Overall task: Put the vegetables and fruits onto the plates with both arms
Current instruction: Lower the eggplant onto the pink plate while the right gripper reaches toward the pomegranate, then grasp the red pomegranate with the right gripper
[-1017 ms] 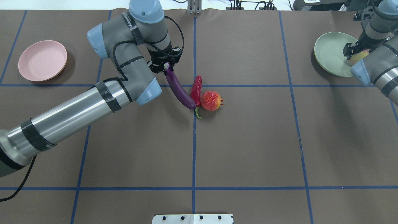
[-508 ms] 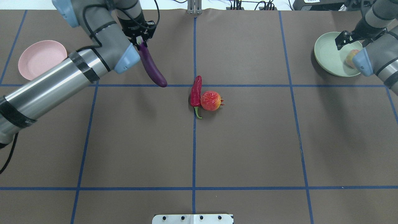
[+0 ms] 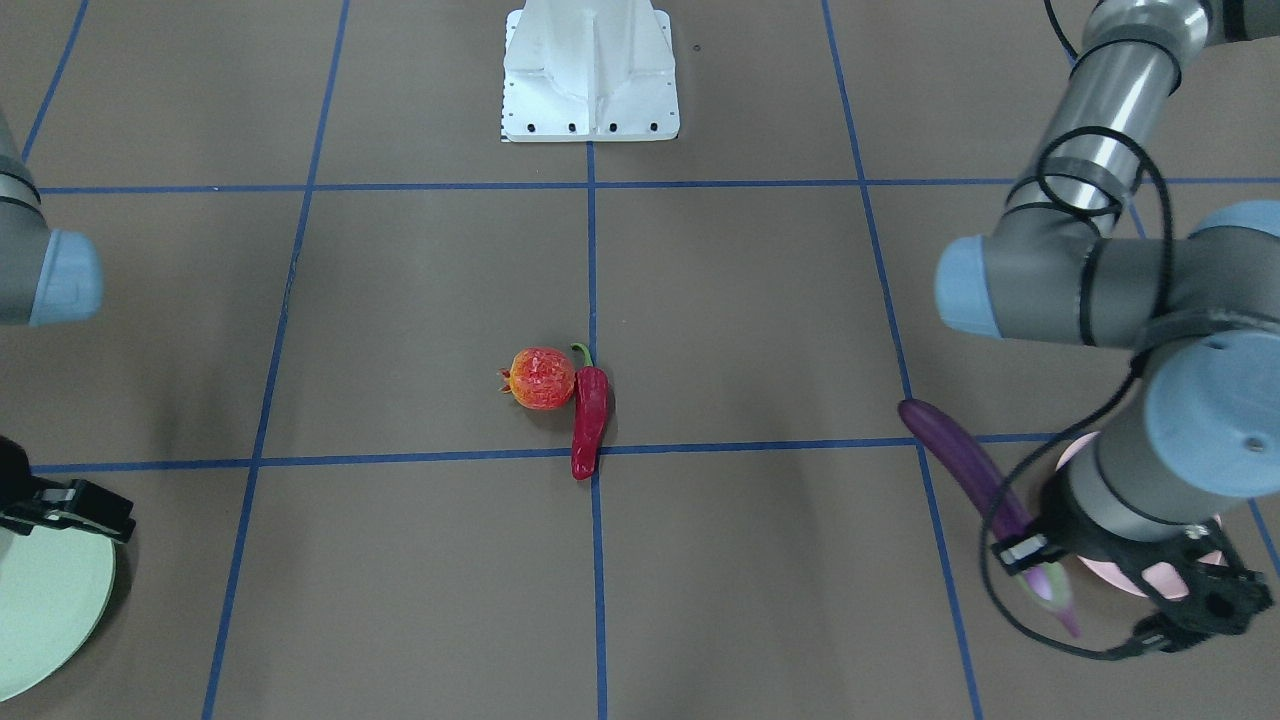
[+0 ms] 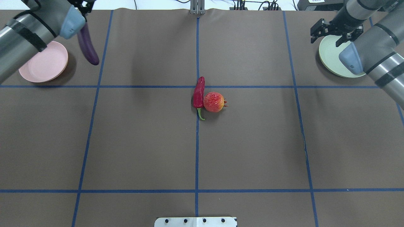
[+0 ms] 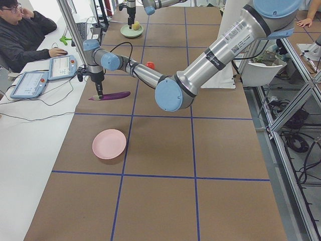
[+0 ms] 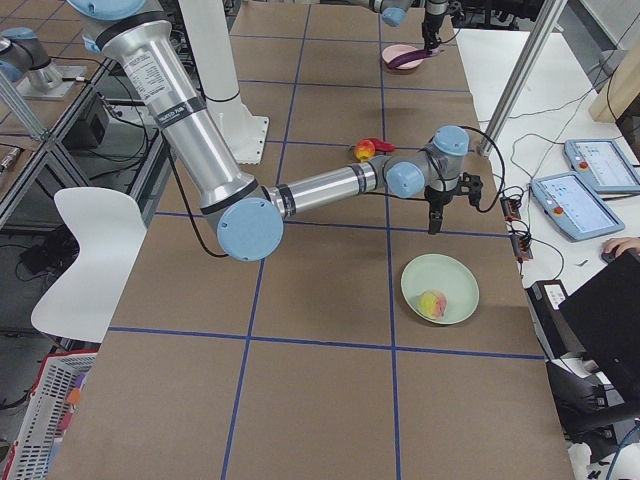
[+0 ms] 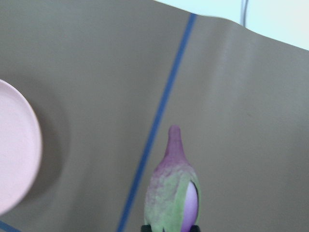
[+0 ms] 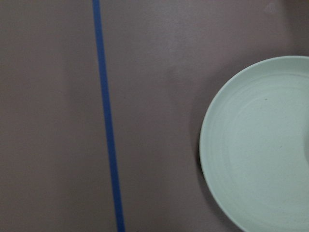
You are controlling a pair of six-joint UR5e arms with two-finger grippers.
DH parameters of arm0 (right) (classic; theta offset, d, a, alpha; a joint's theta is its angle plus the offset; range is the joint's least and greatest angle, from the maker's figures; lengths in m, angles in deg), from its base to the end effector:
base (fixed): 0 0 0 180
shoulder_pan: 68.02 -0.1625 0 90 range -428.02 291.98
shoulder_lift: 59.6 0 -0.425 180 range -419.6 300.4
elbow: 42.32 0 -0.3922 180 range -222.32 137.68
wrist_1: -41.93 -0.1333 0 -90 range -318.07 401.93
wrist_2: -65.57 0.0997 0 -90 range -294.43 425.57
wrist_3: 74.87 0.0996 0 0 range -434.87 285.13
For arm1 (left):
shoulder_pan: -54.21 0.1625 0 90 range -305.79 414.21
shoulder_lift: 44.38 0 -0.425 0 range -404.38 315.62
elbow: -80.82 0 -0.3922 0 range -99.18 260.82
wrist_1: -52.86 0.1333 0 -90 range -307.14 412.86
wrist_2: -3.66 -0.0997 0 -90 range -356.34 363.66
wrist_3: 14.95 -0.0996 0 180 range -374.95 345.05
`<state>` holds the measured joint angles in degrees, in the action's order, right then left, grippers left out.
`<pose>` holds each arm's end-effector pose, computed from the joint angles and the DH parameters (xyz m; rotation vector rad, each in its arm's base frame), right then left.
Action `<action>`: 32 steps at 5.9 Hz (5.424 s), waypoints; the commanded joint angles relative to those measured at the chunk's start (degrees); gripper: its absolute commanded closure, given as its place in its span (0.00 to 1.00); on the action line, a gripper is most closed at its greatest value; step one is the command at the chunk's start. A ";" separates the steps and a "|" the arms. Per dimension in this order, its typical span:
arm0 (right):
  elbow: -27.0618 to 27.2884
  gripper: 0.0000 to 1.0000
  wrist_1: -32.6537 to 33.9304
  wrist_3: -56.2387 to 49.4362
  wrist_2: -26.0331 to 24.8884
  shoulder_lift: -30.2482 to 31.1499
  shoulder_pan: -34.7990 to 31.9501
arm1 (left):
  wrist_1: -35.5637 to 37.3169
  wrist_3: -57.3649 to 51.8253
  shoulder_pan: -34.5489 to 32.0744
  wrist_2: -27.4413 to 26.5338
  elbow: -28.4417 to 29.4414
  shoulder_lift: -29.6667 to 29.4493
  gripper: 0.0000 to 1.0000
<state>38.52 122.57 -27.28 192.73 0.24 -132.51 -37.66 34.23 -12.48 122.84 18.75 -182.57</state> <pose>-0.2380 -0.6685 0.4075 0.0335 -0.8132 0.1921 0.2422 -0.7763 0.3560 -0.0117 0.6189 -0.3448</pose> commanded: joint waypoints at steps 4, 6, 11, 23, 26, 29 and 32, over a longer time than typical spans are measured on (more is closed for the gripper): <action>8.44 0.00 12.27 19.27 -9.73 -7.98 14.99 | -16.15 -6.02 -0.74 -12.01 18.55 0.64 1.00; 10.38 0.00 13.75 20.78 -10.61 -7.98 16.67 | -16.09 -8.03 1.56 -12.04 18.57 0.82 1.00; 11.88 0.00 14.82 21.84 -11.84 -7.98 18.17 | -17.39 -19.38 1.48 -11.69 17.34 4.77 0.01; 2.48 0.00 -6.63 24.74 -19.23 -11.49 30.39 | -17.14 -15.34 -2.03 -1.93 10.04 5.04 0.00; 1.43 0.00 -6.63 24.65 -20.19 -11.58 31.18 | -17.14 -15.34 -1.95 -1.93 10.13 5.21 0.00; 0.90 0.02 -6.63 24.39 -20.72 -11.58 31.18 | -17.23 -15.25 -1.86 -2.02 10.04 5.30 0.00; 0.10 1.00 -6.80 24.74 -20.64 -13.08 31.09 | -17.23 -13.33 -1.51 -2.02 9.08 5.21 0.00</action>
<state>38.35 115.84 -2.71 172.03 -12.74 -101.35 -54.89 19.87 -14.18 120.82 28.32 -177.33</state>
